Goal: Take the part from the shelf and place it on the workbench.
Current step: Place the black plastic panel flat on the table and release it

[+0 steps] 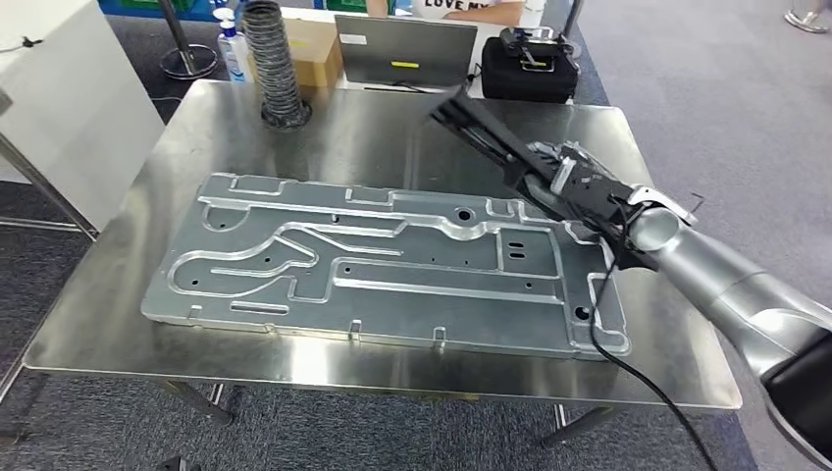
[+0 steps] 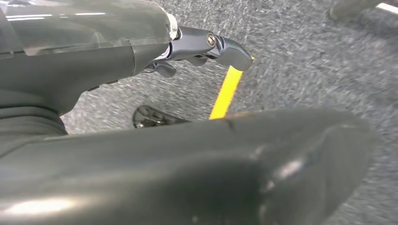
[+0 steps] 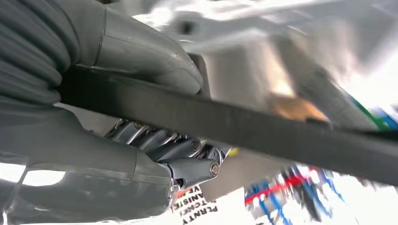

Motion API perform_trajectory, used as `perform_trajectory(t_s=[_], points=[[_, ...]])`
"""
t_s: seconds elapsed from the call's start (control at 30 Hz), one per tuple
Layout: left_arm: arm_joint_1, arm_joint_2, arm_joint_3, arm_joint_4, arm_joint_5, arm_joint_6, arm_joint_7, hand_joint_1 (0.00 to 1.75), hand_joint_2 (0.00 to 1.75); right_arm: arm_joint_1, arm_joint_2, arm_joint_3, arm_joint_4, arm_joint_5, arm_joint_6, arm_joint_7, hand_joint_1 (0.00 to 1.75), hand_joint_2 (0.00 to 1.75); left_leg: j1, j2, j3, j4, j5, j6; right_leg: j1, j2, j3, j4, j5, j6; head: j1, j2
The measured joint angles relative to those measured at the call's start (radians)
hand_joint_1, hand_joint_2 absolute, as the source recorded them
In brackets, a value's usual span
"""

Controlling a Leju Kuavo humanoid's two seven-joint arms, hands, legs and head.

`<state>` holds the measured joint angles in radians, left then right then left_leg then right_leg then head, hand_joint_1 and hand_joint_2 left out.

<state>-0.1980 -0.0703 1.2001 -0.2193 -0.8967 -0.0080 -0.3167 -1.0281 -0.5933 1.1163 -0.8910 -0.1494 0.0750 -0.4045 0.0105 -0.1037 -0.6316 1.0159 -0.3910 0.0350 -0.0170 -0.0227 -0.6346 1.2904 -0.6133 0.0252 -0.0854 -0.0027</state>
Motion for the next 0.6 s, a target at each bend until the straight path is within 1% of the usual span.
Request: perform_trajectory(t_s=[0.03, 0.07, 0.1, 0.13, 0.17, 0.2, 0.23, 0.27, 0.3, 0.33, 0.37, 0.4, 0.43, 0.47, 0.5, 0.53, 0.57, 0.6], points=[[-0.002, -0.003, -0.001, 0.000, -0.001, 0.000, -0.003, 0.00, 0.00, 0.004, -0.019, 0.014, 0.001, 0.057, 0.002, 0.004, 1.75, 1.75, -0.005, -0.010, -0.002, 0.000, 0.003, 0.004, 0.001, 0.001, 0.004, 0.002, 0.007, -0.006, 0.000, 0.000], [-0.003, -0.006, -0.003, 0.000, -0.002, 0.002, -0.004, 0.00, 0.00, 0.009, -0.028, 0.024, 0.005, 0.103, -0.001, 0.008, 1.75, 1.75, -0.010, -0.017, -0.004, 0.000, 0.007, 0.008, 0.005, 0.001, 0.026, -0.039, 0.032, -0.016, 0.000, 0.000], [-0.002, -0.008, -0.004, 0.000, -0.002, 0.006, -0.003, 0.00, 0.00, 0.013, -0.030, 0.031, 0.010, 0.130, -0.006, 0.012, 1.75, 1.75, -0.016, -0.022, -0.006, 0.000, 0.011, 0.010, 0.011, -0.004, 0.060, -0.111, 0.065, -0.030, 0.000, 0.000], [0.000, -0.012, -0.006, 0.000, -0.003, 0.008, -0.001, 0.00, 0.00, 0.013, -0.029, 0.035, 0.014, 0.143, -0.013, 0.015, 1.75, 1.75, -0.021, -0.025, -0.008, -0.002, 0.015, 0.011, 0.018, -0.022, 0.095, -0.183, 0.087, -0.045, 0.000, 0.000], [0.002, -0.014, -0.007, 0.000, -0.003, 0.010, 0.001, 0.00, 0.00, 0.007, -0.028, 0.037, 0.015, 0.151, -0.019, 0.014, 1.75, 1.75, -0.024, -0.026, -0.013, -0.004, 0.019, 0.009, 0.027, -0.038, 0.122, -0.242, 0.101, -0.057, 0.000, 0.000], [0.003, -0.017, -0.007, 0.000, -0.003, 0.012, 0.002, 0.00, 0.00, 0.001, -0.027, 0.039, 0.016, 0.153, -0.024, 0.012, 1.75, 1.75, -0.024, -0.026, -0.018, -0.006, 0.024, 0.004, 0.035, -0.051, 0.136, -0.276, 0.104, -0.064, 0.000, 0.000], [0.003, -0.019, -0.007, 0.000, -0.003, 0.012, 0.002, 0.00, 0.00, -0.004, -0.025, 0.040, 0.016, 0.153, -0.027, 0.009, 1.75, 1.75, -0.022, -0.024, -0.023, -0.010, 0.030, -0.001, 0.040, -0.060, 0.139, -0.289, 0.100, -0.066, 0.000, 0.000], [0.003, -0.020, -0.007, 0.001, -0.003, 0.013, 0.002, 0.00, 0.00, -0.005, -0.025, 0.043, 0.016, 0.153, -0.029, 0.007, 1.75, 1.75, -0.020, -0.023, -0.026, -0.012, 0.034, -0.007, 0.045, -0.056, 0.139, -0.298, 0.105, -0.065, 0.000, 0.000], [0.004, -0.021, -0.007, 0.001, -0.003, 0.014, 0.002, 0.00, 0.00, -0.004, -0.025, 0.046, 0.017, 0.153, -0.032, 0.007, 1.75, 1.75, -0.019, -0.017, -0.026, -0.012, 0.036, -0.011, 0.041, -0.057, 0.140, -0.310, 0.115, -0.063, 0.000, 0.000], [0.004, -0.022, -0.007, 0.001, -0.003, 0.015, 0.000, 0.00, 0.00, -0.002, -0.024, 0.049, 0.017, 0.153, -0.034, 0.007, 1.75, 1.75, -0.021, -0.004, -0.030, -0.005, 0.030, -0.015, 0.037, -0.064, 0.144, -0.323, 0.124, -0.060, 0.000, 0.000], [0.003, -0.023, -0.007, 0.002, -0.002, 0.015, -0.003, 0.00, 0.00, -0.001, -0.024, 0.052, 0.017, 0.153, -0.036, 0.008, 1.75, 1.75, -0.023, 0.014, -0.041, 0.019, 0.013, -0.021, 0.032, -0.071, 0.146, -0.336, 0.134, -0.058, 0.000, 0.000], [0.001, -0.023, -0.007, 0.002, -0.002, 0.016, -0.007, 0.00, 0.44, 0.001, -0.024, 0.055, 0.017, 0.153, -0.036, 0.009, 1.31, 1.31, -0.023, 0.035, -0.063, 0.065, -0.017, -0.029, 0.025, -0.080, 0.148, -0.345, 0.140, -0.054, 0.000, 0.000], [0.000, -0.024, -0.007, 0.002, -0.002, 0.017, -0.011, 0.00, 0.87, 0.002, -0.024, 0.059, 0.017, 0.154, -0.036, 0.011, 0.87, 0.87, -0.023, 0.054, -0.094, 0.128, -0.053, -0.040, 0.025, -0.086, 0.147, -0.348, 0.143, -0.053, 0.000, 0.000], [0.000, -0.025, -0.007, 0.002, -0.001, 0.018, -0.014, 0.00, 1.31, 0.004, -0.024, 0.063, 0.017, 0.155, -0.036, 0.013, 0.44, 0.44, -0.020, 0.066, -0.125, 0.193, -0.086, -0.050, 0.023, -0.091, 0.145, -0.348, 0.144, -0.052, 0.000, 0.000], [0.002, -0.025, -0.007, 0.002, -0.001, 0.019, -0.016, 0.00, 1.75, 0.009, -0.024, 0.069, 0.018, 0.156, -0.035, 0.015, 0.00, 0.00, -0.016, 0.072, -0.149, 0.241, -0.105, -0.060, 0.020, -0.095, 0.144, -0.347, 0.144, -0.050, 0.000, 0.000], [0.004, -0.025, -0.007, 0.002, -0.001, 0.021, -0.017, 0.00, 1.75, 0.014, -0.024, 0.076, 0.018, 0.157, -0.035, 0.018, 0.00, 0.00, -0.011, 0.075, -0.155, 0.255, -0.104, -0.069, 0.017, -0.098, 0.143, -0.346, 0.144, -0.047, 0.000, 0.000], [0.006, -0.025, -0.007, 0.002, -0.001, 0.023, -0.019, 0.00, 1.75, 0.021, -0.024, 0.082, 0.018, 0.158, -0.036, 0.019, 0.00, 0.00, -0.007, 0.076, -0.141, 0.227, -0.086, -0.077, 0.012, -0.100, 0.143, -0.343, 0.142, -0.041, 0.000, 0.000], [0.008, -0.025, -0.007, 0.002, -0.001, 0.024, -0.021, 0.00, 1.75, 0.028, -0.024, 0.088, 0.019, 0.159, -0.037, 0.020, 0.00, 0.00, -0.001, 0.075, -0.107, 0.163, -0.055, -0.085, 0.007, -0.101, 0.141, -0.336, 0.138, -0.034, 0.000, 0.000]])
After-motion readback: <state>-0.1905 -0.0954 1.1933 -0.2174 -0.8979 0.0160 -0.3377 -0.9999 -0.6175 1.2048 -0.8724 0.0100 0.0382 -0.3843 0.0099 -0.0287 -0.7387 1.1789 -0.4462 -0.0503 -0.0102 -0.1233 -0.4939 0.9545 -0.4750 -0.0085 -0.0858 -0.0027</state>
